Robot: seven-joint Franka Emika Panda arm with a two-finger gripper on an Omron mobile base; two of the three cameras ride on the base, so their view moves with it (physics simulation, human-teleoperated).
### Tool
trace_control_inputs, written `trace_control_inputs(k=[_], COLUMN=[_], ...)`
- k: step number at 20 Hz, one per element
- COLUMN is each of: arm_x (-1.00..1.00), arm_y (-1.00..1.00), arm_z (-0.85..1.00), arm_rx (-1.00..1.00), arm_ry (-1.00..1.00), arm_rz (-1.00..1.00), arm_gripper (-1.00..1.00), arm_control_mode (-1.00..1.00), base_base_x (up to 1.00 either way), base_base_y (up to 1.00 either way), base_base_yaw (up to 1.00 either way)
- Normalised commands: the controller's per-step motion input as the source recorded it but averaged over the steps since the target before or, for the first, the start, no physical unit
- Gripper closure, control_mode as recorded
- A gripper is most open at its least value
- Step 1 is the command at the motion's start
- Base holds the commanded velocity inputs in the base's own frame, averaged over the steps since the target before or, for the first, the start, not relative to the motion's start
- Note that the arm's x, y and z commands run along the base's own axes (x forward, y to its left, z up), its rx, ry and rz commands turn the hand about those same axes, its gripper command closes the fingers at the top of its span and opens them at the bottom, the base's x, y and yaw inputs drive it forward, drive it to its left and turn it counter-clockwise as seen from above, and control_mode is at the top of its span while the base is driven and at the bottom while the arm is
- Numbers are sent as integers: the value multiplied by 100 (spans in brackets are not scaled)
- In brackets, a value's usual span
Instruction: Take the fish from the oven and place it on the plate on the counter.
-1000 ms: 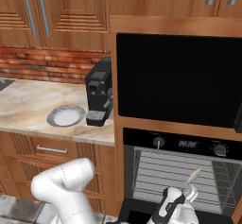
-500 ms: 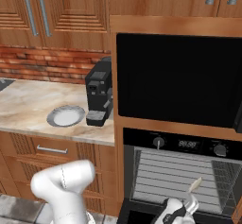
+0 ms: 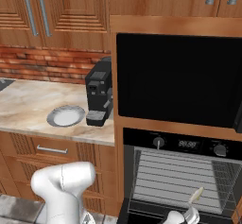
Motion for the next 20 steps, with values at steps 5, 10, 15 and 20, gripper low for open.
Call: trace_control_inputs(k=[5,10,15,20], arm_x=[-25,-19,-20,-2], arm_y=[0,0,0,0], arm_z=[0,0,0,2], arm_rx=[0,0,0,0], arm_ry=[0,0,0,0], arm_rz=[0,0,0,0], arm_gripper=[100,100,100,-100], arm_control_mode=[-100,-100,-100,-100], base_base_x=[0,0,0,0], base_base_y=[0,0,0,0], base_base_yaw=[0,0,0,0])
